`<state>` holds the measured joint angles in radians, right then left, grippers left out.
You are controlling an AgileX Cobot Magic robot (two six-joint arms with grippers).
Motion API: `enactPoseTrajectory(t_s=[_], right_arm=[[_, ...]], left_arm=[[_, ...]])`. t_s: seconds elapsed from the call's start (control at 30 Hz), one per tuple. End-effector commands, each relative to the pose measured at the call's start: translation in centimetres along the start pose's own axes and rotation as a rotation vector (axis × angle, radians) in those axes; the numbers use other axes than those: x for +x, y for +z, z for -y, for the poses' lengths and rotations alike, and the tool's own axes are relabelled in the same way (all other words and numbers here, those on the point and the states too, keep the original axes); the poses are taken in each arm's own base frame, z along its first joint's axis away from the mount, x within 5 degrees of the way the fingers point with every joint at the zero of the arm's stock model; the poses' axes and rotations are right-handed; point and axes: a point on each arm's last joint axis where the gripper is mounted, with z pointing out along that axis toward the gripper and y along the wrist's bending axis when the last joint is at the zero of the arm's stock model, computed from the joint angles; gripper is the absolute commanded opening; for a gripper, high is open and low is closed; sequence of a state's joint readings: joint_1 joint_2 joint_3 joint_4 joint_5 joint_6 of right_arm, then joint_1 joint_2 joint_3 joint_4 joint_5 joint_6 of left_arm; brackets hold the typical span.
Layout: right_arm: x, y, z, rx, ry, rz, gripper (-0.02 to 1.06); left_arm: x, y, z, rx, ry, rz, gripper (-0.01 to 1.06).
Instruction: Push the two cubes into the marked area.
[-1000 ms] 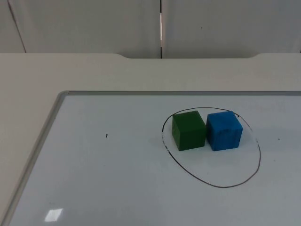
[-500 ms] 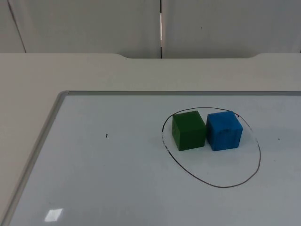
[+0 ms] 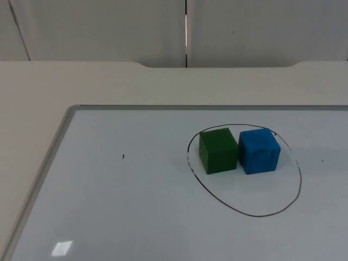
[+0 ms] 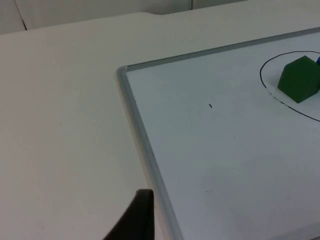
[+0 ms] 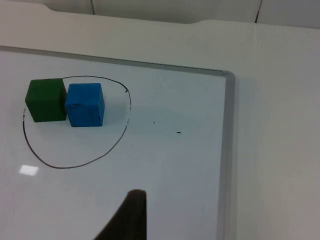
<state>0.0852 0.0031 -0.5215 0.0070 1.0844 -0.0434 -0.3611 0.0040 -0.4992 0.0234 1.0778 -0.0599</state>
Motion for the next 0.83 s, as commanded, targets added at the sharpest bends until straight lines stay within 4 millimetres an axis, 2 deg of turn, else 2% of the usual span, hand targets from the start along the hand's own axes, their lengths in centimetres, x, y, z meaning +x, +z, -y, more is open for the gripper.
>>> enactPoseTrajectory(t_s=[0.0, 0.17, 0.8], right_arm=[[0.07, 0.08, -0.02, 0.005, 0.007, 0.004, 1.05], [0.07, 0.08, -0.02, 0.005, 0.007, 0.004, 1.05], [0.07, 0.08, -0.02, 0.005, 0.007, 0.004, 1.05]], left_arm=[[0.08, 0.04, -0.03, -0.005, 0.003, 0.003, 1.05], [0.09, 0.04, -0.03, -0.014, -0.002, 0.003, 1.05], [0.11, -0.01, 0.11, -0.278, -0.143, 0.012, 1.05]])
